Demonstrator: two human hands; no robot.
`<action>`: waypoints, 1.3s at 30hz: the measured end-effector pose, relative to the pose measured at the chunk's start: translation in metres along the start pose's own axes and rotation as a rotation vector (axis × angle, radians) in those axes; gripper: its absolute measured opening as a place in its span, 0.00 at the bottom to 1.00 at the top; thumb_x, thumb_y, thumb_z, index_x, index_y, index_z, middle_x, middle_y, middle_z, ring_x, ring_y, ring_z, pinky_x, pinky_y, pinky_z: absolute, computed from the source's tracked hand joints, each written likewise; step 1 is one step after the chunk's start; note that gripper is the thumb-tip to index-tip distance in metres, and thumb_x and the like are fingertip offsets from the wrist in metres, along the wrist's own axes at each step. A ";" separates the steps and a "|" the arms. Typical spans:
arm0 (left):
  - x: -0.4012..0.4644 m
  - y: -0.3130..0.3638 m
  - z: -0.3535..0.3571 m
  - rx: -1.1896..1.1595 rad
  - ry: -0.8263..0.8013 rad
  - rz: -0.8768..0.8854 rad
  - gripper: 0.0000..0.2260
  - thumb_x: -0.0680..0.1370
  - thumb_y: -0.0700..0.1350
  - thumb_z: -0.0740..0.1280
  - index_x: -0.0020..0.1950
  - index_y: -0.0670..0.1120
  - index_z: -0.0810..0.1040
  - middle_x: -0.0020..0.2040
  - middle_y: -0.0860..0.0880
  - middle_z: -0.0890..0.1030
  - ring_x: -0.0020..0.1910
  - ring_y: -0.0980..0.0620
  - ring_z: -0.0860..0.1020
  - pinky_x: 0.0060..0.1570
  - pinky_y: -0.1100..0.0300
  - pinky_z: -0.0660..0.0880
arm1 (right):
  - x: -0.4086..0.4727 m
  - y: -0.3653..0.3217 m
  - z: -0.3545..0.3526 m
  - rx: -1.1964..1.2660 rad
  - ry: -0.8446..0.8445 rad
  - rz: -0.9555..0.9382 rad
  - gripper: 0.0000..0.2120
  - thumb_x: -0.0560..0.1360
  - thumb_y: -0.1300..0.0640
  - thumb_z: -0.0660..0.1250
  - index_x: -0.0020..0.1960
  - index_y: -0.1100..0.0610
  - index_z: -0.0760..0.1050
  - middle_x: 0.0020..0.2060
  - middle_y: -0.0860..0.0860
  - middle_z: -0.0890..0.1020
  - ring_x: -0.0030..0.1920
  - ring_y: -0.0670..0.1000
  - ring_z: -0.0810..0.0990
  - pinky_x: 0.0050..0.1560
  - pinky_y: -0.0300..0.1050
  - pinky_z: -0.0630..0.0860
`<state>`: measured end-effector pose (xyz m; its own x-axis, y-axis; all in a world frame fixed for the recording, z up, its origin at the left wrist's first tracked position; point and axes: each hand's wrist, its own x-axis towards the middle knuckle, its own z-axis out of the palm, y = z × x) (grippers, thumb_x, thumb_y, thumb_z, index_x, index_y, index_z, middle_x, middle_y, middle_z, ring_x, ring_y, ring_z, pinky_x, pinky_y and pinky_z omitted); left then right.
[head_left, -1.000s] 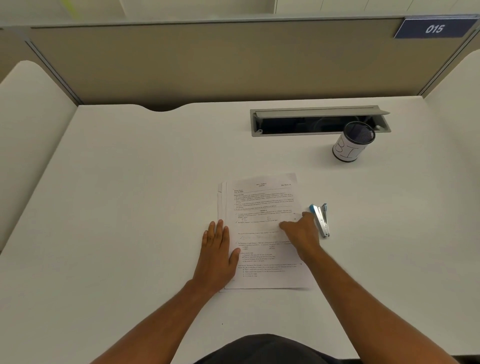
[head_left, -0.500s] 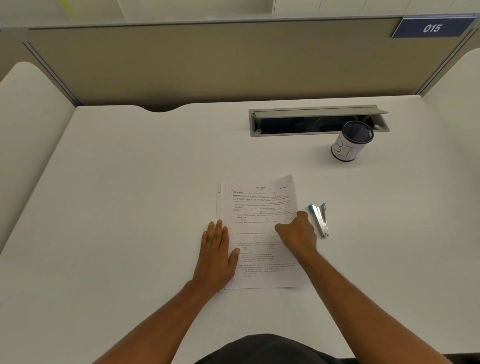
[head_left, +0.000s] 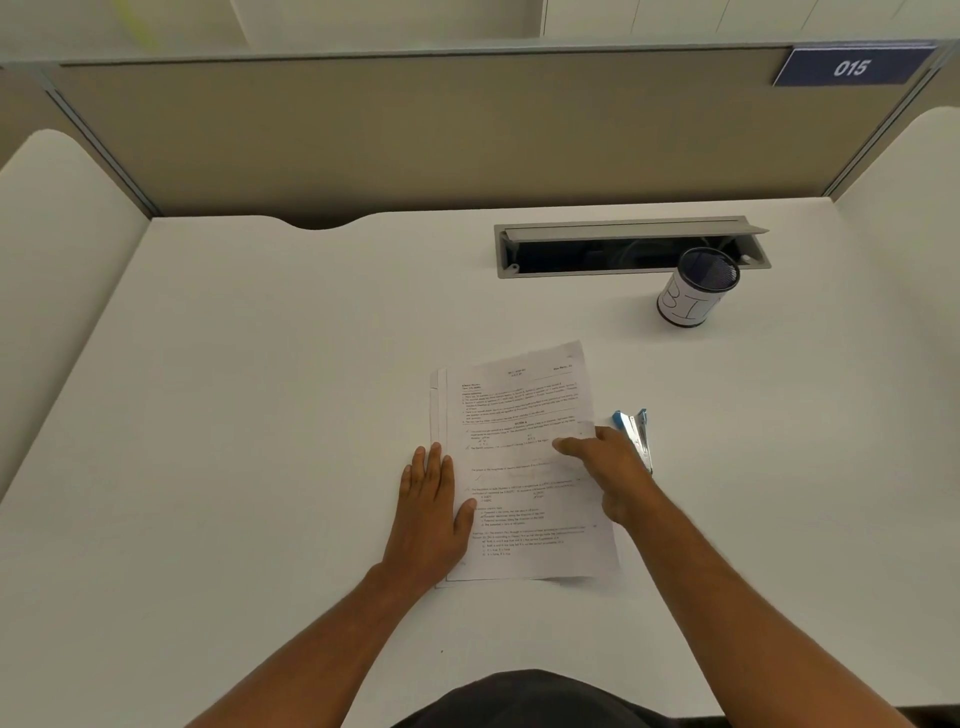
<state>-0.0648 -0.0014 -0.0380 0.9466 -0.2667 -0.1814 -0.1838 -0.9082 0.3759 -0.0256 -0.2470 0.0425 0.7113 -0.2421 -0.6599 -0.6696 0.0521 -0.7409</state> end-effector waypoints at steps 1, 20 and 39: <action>0.000 0.000 0.000 -0.002 -0.002 -0.002 0.32 0.85 0.55 0.53 0.82 0.39 0.46 0.83 0.42 0.41 0.81 0.46 0.35 0.79 0.52 0.34 | 0.001 -0.002 -0.003 0.010 -0.001 0.015 0.12 0.75 0.58 0.73 0.57 0.52 0.78 0.51 0.52 0.85 0.48 0.58 0.84 0.35 0.49 0.81; 0.035 0.009 -0.079 -0.989 0.159 -0.471 0.37 0.80 0.51 0.69 0.83 0.47 0.52 0.79 0.44 0.67 0.75 0.45 0.70 0.68 0.55 0.68 | -0.012 0.016 -0.026 -0.074 -0.082 -0.163 0.08 0.77 0.54 0.71 0.56 0.47 0.81 0.45 0.45 0.88 0.41 0.56 0.88 0.39 0.51 0.85; 0.042 0.038 -0.155 -1.572 0.183 -0.396 0.09 0.79 0.38 0.69 0.53 0.48 0.87 0.54 0.46 0.88 0.53 0.45 0.86 0.48 0.50 0.84 | -0.057 -0.017 0.004 -0.325 0.264 -0.560 0.27 0.77 0.56 0.71 0.74 0.55 0.68 0.69 0.50 0.74 0.68 0.50 0.74 0.69 0.52 0.71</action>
<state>0.0089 0.0028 0.1093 0.9043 0.0343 -0.4255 0.3920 0.3281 0.8595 -0.0540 -0.2300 0.0918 0.9199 -0.3773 -0.1068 -0.2768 -0.4320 -0.8583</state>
